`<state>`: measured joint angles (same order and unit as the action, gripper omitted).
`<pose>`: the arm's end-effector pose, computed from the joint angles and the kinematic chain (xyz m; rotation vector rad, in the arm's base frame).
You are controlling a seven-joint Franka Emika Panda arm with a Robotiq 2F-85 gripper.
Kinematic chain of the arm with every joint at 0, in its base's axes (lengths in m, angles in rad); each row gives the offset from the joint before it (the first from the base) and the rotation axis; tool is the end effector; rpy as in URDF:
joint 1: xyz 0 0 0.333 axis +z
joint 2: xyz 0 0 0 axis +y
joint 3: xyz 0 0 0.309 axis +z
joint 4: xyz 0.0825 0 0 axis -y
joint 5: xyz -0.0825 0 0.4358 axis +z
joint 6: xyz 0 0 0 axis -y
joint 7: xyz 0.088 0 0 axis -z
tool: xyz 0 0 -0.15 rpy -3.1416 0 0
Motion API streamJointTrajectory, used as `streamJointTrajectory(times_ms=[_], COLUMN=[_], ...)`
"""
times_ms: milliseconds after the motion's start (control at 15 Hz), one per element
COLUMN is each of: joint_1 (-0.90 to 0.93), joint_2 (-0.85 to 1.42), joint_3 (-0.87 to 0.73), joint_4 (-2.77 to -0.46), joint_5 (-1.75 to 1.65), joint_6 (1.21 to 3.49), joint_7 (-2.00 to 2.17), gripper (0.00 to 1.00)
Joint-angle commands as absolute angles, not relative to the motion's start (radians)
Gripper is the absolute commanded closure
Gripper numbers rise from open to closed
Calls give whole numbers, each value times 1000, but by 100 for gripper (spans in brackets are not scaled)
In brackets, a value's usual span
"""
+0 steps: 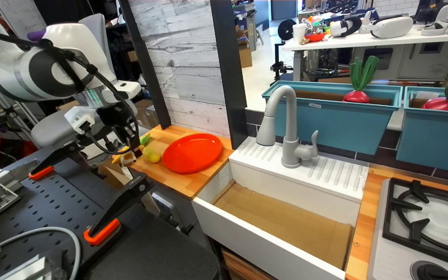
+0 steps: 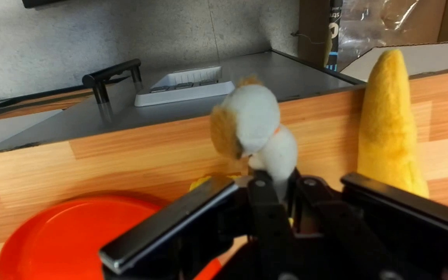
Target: Move the white small doll forward
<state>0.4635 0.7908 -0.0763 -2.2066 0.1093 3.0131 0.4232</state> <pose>0.4818 0.1771 -0.0747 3.1077 -0.1886 0.0533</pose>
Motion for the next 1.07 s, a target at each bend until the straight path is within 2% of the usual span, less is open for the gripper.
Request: streamJointTrajectory(times_ms=[0, 467, 533, 600, 733, 1000], joint_1=[467, 465, 459, 458, 462, 452], joint_2=[844, 892, 893, 895, 892, 861], joint_3=[-87, -95, -90, -90, -95, -86], joint_4=[-2126, -2043, -2036, -2031, -2026, -2041], joint_5=[112, 104, 106, 105, 104, 108], joint_6=[2969, 2919, 2912, 2907, 2907, 2933], joint_7=[412, 418, 418, 417, 423, 416], gripper=[97, 97, 64, 62, 50, 21])
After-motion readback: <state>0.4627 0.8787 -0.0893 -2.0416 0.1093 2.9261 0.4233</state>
